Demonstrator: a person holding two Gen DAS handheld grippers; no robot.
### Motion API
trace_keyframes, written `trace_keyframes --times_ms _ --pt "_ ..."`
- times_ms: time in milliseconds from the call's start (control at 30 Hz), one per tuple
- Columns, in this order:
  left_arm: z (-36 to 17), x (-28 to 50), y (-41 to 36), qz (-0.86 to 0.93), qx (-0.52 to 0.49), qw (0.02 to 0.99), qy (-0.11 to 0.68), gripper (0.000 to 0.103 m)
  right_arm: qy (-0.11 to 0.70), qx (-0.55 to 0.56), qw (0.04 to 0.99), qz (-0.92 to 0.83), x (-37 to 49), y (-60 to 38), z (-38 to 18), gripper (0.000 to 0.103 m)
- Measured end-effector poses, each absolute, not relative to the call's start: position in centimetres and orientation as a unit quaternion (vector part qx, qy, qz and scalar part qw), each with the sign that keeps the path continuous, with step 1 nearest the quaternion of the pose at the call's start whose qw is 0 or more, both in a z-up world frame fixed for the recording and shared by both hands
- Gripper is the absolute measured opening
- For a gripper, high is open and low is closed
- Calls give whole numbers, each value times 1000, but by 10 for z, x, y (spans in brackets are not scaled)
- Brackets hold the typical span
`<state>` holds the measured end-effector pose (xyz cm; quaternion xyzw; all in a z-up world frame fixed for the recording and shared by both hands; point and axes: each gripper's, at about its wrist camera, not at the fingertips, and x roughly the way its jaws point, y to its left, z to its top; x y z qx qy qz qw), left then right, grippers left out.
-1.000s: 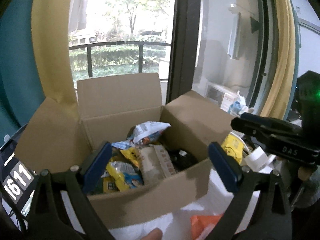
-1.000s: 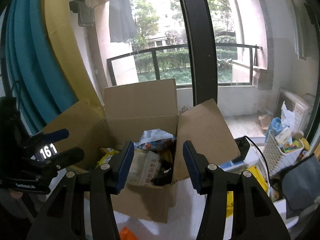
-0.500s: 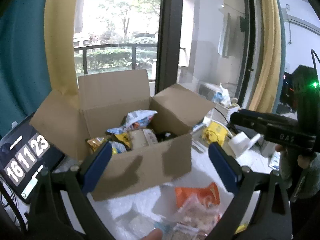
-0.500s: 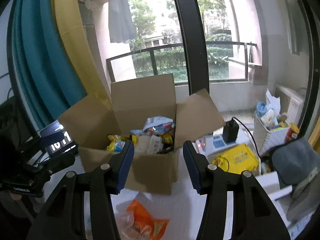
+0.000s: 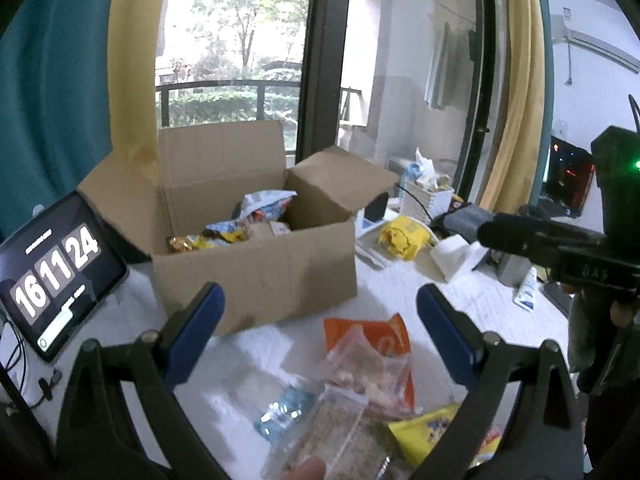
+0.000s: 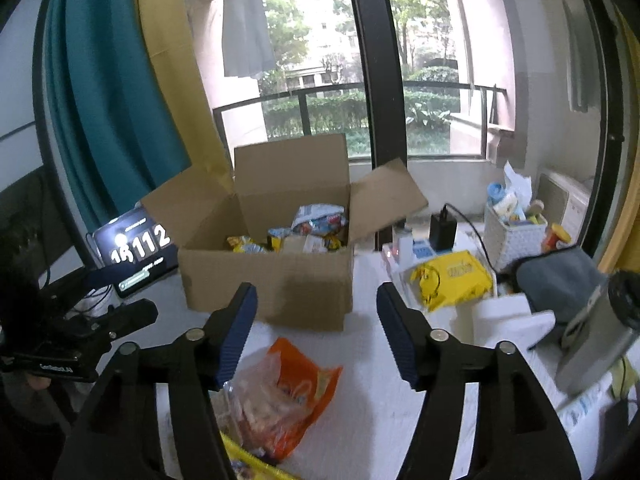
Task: Organize snacks
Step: 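Withdraw both grippers from the box back toward the snack pile, then grasp the yellow Lay's chip bag with the right gripper while the left grasps a bread bag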
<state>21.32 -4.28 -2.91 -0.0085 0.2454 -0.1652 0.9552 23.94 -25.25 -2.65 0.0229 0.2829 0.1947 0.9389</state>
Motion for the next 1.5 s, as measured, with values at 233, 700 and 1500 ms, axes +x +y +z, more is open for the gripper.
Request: trace_keyframes --times_ms 233,700,1500 --pt "-50 186 -47 -173 -10 949 265 98 308 27 931 193 212 -251 -47 69" --pt "-102 154 -49 -172 -25 928 330 98 364 56 908 200 174 -249 -93 69" --pt "-144 158 -80 -173 38 900 397 98 513 193 800 244 158 -276 -185 80"
